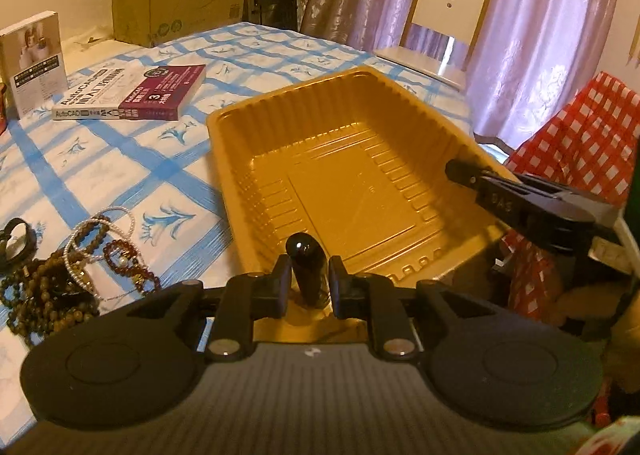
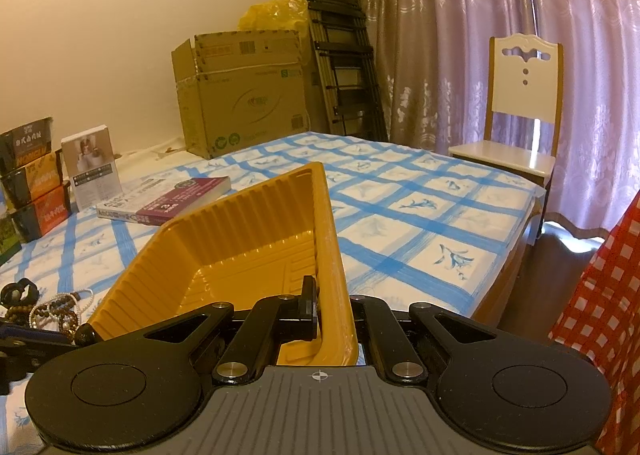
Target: Organize jewelry
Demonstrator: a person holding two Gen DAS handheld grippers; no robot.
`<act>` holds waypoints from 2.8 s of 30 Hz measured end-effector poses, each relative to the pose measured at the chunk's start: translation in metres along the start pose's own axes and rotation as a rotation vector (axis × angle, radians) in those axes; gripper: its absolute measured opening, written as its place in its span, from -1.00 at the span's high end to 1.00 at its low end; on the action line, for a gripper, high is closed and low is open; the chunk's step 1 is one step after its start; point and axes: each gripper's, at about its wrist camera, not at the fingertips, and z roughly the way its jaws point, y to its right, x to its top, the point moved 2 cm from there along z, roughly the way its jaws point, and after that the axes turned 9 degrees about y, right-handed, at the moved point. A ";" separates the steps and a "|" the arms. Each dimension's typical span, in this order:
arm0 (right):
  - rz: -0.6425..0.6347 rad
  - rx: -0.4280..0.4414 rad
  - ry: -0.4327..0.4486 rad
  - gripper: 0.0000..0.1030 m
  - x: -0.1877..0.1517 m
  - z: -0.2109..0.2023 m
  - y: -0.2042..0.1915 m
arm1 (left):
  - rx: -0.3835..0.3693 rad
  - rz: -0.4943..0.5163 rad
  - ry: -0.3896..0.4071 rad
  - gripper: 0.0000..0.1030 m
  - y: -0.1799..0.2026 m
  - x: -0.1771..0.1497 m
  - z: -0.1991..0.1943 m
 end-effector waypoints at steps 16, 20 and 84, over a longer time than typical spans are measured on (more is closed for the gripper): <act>0.005 0.000 -0.002 0.93 -0.001 0.000 0.000 | 0.049 0.033 0.024 0.64 -0.008 0.010 0.030; 0.009 0.000 -0.006 0.93 -0.004 0.001 -0.001 | 0.049 0.018 0.038 0.64 -0.010 0.007 0.018; -0.013 -0.044 0.003 0.94 -0.004 0.004 0.014 | 0.282 -0.142 0.157 0.86 -0.091 0.020 -0.040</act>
